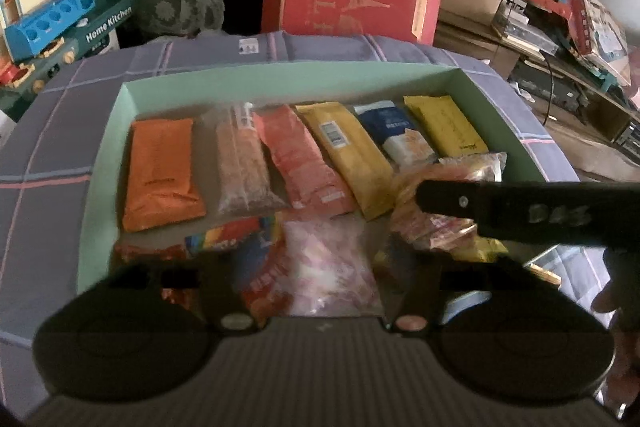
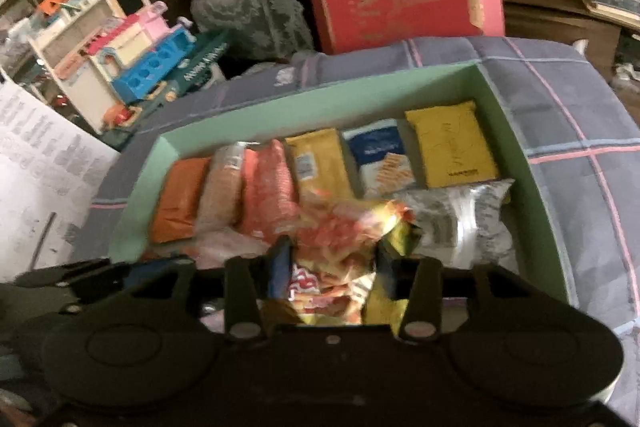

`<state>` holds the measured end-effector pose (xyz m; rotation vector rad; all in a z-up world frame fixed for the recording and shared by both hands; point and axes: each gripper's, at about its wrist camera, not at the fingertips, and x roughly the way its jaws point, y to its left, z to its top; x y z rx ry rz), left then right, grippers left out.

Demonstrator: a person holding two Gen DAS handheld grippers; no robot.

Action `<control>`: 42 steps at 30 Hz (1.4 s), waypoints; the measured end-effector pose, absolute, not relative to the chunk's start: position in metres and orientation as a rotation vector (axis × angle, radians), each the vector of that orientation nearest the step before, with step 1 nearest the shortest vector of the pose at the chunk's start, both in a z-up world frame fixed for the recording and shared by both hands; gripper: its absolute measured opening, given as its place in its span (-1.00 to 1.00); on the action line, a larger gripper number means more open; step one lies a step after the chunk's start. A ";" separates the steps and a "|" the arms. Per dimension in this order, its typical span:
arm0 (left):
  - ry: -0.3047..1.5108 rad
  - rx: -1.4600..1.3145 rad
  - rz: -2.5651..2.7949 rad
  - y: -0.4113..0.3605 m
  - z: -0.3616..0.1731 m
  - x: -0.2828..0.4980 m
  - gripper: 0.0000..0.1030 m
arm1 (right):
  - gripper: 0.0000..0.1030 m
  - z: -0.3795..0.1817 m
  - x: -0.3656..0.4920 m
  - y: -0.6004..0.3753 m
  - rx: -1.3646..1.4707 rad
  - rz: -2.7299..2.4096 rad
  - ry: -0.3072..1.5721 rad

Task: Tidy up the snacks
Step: 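Open both tools to drop the packets into the box, then move both tools down to the remaining snacks on the cloth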

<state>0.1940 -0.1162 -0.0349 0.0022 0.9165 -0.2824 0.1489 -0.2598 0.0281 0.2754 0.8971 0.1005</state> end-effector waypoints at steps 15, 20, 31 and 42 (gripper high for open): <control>0.916 -0.052 -0.234 -0.097 -0.012 0.172 1.00 | 1.00 0.059 0.118 -0.266 0.304 0.045 0.837; 0.891 -0.044 -0.251 -0.100 0.004 0.153 1.00 | 1.00 0.071 0.101 -0.262 0.295 0.054 0.823; 0.858 -0.028 -0.274 -0.105 0.024 0.113 1.00 | 1.00 0.093 0.053 -0.273 0.327 0.068 0.753; 0.910 -0.008 -0.272 -0.104 0.002 0.081 1.00 | 1.00 0.082 0.011 -0.299 0.381 0.022 0.747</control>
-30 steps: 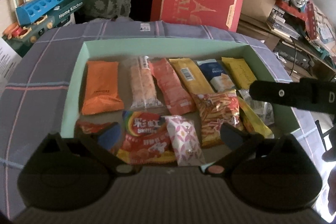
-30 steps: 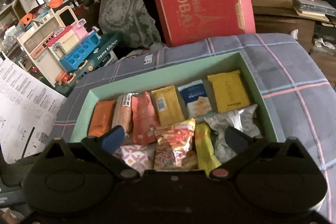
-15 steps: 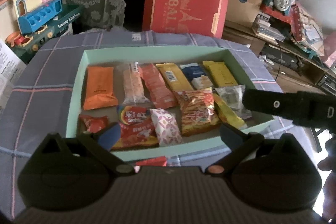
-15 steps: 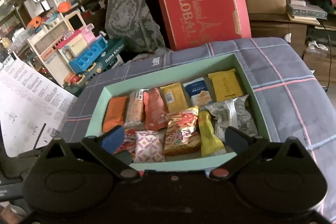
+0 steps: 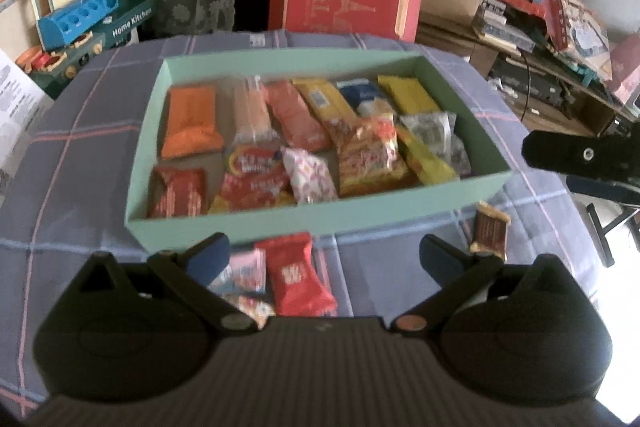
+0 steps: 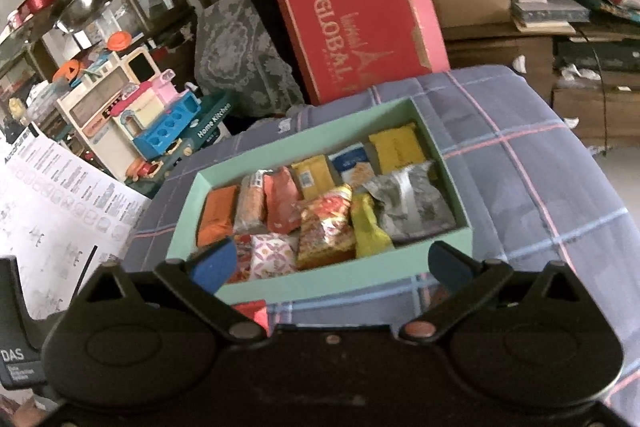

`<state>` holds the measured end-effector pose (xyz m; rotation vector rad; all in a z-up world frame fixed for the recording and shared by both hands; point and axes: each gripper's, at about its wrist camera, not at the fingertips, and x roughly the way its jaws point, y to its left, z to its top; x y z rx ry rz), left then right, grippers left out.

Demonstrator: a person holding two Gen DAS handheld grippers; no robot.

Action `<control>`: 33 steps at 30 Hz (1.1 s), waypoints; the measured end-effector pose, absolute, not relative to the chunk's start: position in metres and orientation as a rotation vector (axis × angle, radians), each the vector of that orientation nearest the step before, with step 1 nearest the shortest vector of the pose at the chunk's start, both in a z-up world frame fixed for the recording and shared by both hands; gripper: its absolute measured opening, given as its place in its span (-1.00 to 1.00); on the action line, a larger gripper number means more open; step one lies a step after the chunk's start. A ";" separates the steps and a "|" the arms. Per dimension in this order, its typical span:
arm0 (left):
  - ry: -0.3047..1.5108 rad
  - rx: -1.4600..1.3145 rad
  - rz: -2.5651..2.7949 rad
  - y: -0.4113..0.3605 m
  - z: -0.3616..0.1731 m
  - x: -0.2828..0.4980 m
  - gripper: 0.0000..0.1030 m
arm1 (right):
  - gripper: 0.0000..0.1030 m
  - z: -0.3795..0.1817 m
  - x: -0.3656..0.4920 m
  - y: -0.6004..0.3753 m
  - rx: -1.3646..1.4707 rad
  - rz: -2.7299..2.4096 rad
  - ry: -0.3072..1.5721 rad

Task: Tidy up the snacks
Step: 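Move both tools down to the remaining snacks on the cloth, then grasp round chocolate in clear wrapper with left tool while right tool grasps brown chocolate square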

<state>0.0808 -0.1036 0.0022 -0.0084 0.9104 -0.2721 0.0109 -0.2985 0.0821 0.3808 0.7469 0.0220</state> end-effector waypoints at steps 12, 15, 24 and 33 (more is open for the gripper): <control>1.015 0.003 -0.252 -0.100 -0.050 0.053 0.99 | 1.00 0.022 -0.023 -0.313 0.465 -0.057 0.845; 1.040 -0.010 -0.246 -0.095 -0.062 0.047 0.93 | 1.00 0.009 -0.032 -0.316 0.483 -0.078 0.854; 1.054 0.004 -0.259 -0.095 -0.080 0.045 0.34 | 1.00 -0.015 -0.031 -0.320 0.499 -0.113 0.888; 1.005 0.102 -0.387 -0.124 -0.077 0.041 -0.27 | 0.69 -0.024 -0.016 -0.328 0.459 -0.169 0.865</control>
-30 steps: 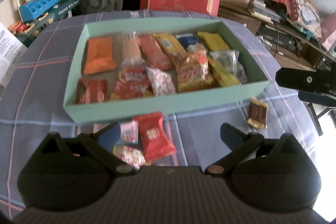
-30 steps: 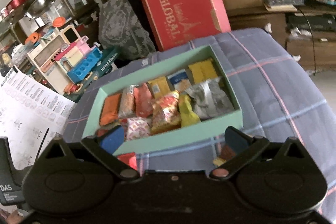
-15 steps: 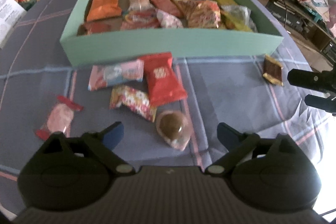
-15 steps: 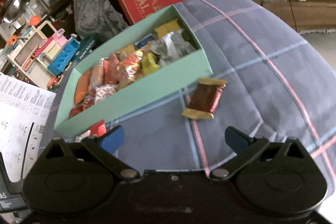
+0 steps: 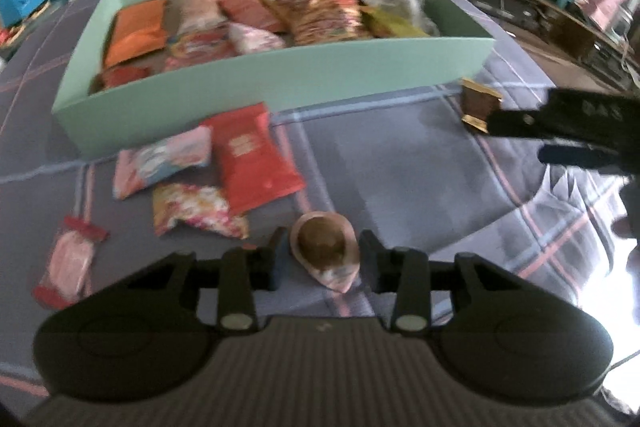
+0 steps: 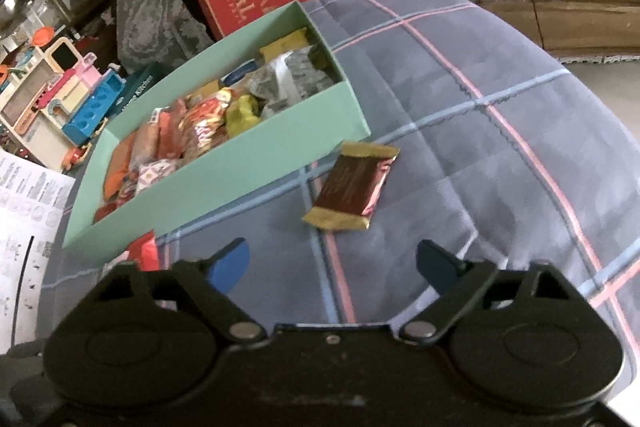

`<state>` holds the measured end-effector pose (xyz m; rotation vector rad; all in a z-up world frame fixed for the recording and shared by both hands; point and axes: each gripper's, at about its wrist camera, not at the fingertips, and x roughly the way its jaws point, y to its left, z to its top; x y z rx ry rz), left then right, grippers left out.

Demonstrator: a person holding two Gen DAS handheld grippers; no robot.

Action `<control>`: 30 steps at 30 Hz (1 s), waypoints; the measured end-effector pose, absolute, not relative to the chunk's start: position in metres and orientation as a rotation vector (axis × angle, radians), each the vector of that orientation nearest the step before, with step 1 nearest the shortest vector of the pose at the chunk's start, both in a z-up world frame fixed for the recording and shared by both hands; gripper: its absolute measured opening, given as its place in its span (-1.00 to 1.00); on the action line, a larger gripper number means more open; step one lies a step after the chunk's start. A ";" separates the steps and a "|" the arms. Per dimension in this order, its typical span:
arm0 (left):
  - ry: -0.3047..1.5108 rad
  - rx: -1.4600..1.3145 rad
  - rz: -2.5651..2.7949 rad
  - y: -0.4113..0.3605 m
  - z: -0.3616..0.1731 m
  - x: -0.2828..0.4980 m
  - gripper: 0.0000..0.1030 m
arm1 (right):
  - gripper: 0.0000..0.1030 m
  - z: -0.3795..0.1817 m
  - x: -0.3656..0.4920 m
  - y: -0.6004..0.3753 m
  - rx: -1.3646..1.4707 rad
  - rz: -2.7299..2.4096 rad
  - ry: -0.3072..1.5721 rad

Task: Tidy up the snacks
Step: 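Grasp round chocolate in clear wrapper with left tool while right tool grasps brown chocolate square, then carry both held chocolates over the mint-green box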

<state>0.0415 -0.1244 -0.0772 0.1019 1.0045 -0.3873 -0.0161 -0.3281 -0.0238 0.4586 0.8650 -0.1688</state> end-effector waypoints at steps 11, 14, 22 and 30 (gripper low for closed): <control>0.987 0.086 -0.395 -0.141 -0.080 0.080 -0.27 | 0.17 -0.033 0.022 -0.321 0.335 -0.194 0.863; 0.979 0.093 -0.403 -0.144 -0.081 0.082 -0.27 | 0.17 -0.035 0.032 -0.313 0.260 -0.202 0.856; 0.969 0.102 -0.418 -0.144 -0.082 0.077 -0.19 | -0.27 -0.040 0.033 -0.296 0.107 -0.173 0.849; 0.970 0.116 -0.411 -0.145 -0.080 0.072 -0.26 | -0.28 -0.035 0.019 -0.309 0.286 -0.141 0.865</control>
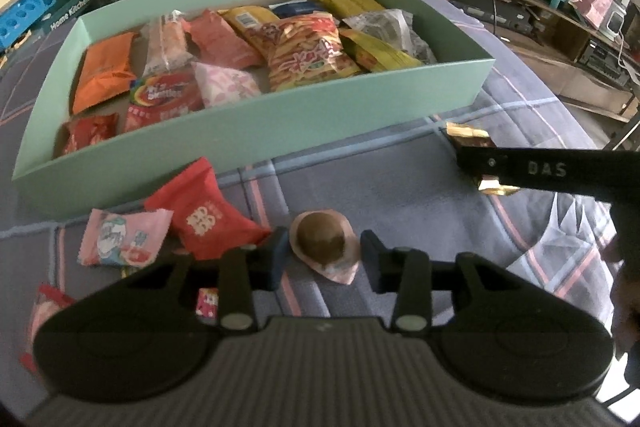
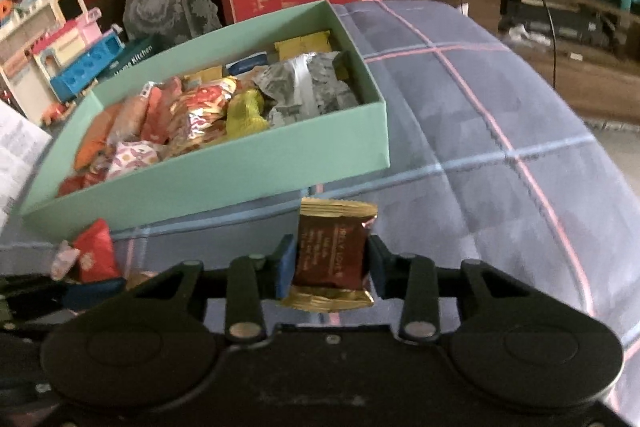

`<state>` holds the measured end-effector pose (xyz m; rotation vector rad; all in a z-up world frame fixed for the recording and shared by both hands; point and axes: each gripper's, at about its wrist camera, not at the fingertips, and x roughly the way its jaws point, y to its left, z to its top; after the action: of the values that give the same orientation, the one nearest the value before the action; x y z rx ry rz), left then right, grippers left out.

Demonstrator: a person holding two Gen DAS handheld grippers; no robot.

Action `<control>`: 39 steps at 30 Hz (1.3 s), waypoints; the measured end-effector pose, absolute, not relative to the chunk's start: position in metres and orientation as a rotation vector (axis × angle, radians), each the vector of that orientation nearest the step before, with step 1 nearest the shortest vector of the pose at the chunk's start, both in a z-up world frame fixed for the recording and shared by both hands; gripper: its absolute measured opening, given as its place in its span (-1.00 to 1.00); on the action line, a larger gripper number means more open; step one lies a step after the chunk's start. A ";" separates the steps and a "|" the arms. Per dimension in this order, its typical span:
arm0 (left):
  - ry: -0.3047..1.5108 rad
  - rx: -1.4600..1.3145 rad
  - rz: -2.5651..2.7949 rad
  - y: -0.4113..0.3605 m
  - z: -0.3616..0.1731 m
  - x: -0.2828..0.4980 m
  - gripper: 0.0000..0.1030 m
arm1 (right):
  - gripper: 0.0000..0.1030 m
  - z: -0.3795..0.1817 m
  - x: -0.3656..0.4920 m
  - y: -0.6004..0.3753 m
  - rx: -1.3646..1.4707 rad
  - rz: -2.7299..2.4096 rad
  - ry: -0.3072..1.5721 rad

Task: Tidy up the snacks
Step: 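Carry both held chocolates over the mint-green box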

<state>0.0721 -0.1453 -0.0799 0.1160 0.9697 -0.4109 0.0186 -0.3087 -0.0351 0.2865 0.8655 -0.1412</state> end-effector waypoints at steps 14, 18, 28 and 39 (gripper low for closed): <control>0.890 0.075 -0.446 -0.142 -0.033 0.060 -0.26 | -0.28 0.005 -0.005 -0.319 0.391 -0.097 0.780; 0.823 0.085 -0.451 -0.148 -0.008 0.071 -0.26 | -0.28 0.024 0.002 -0.321 0.398 -0.076 0.741; 0.783 0.056 -0.439 -0.168 0.022 0.134 -0.26 | -0.28 0.043 0.052 -0.339 0.434 -0.061 0.717; 0.853 0.069 -0.424 -0.176 -0.004 0.163 -0.17 | -0.19 0.031 0.085 -0.335 0.392 -0.070 0.747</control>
<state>0.1633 -0.1755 -0.0037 0.0694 0.8527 -0.4236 0.0846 -0.3347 0.0308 0.3917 0.7467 -0.0698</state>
